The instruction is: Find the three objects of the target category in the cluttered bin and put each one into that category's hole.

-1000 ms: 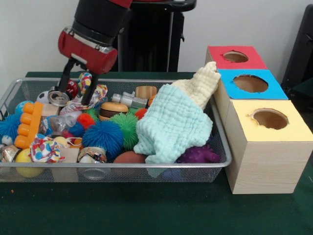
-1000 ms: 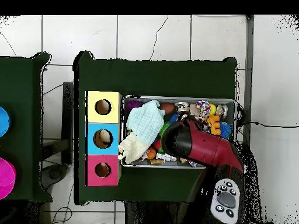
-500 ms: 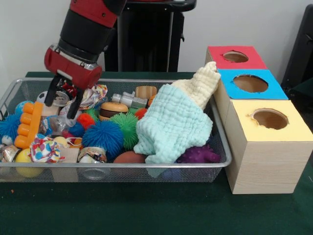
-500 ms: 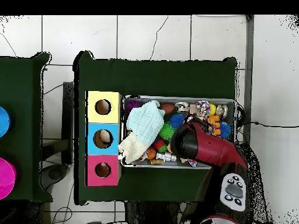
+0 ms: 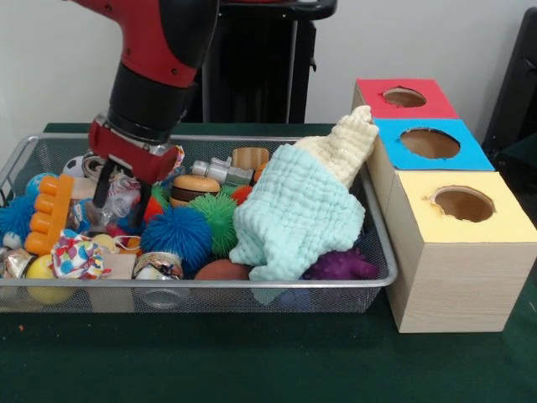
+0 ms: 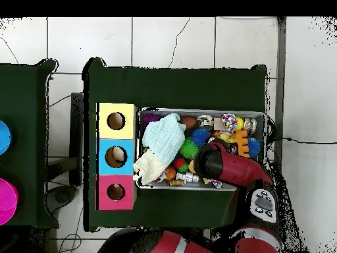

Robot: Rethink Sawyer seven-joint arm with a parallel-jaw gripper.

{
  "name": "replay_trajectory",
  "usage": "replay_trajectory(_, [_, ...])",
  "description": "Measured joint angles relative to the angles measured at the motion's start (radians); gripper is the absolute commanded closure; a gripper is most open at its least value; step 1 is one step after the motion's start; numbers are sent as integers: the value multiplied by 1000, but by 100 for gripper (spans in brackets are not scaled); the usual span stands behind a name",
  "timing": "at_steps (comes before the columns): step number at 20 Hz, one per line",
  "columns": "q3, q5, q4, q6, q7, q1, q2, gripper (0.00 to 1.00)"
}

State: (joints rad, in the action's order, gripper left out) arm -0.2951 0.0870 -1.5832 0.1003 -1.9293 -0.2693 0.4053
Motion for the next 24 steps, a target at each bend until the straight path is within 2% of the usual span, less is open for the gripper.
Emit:
replay_trajectory(8, [8,0,1,-26,0,0,-49,0])
replay_trajectory(18, [8,14,21,-149,0,-15,-93,0])
replay_trajectory(24, [8,19,21,-153,0,-18,-93,0])
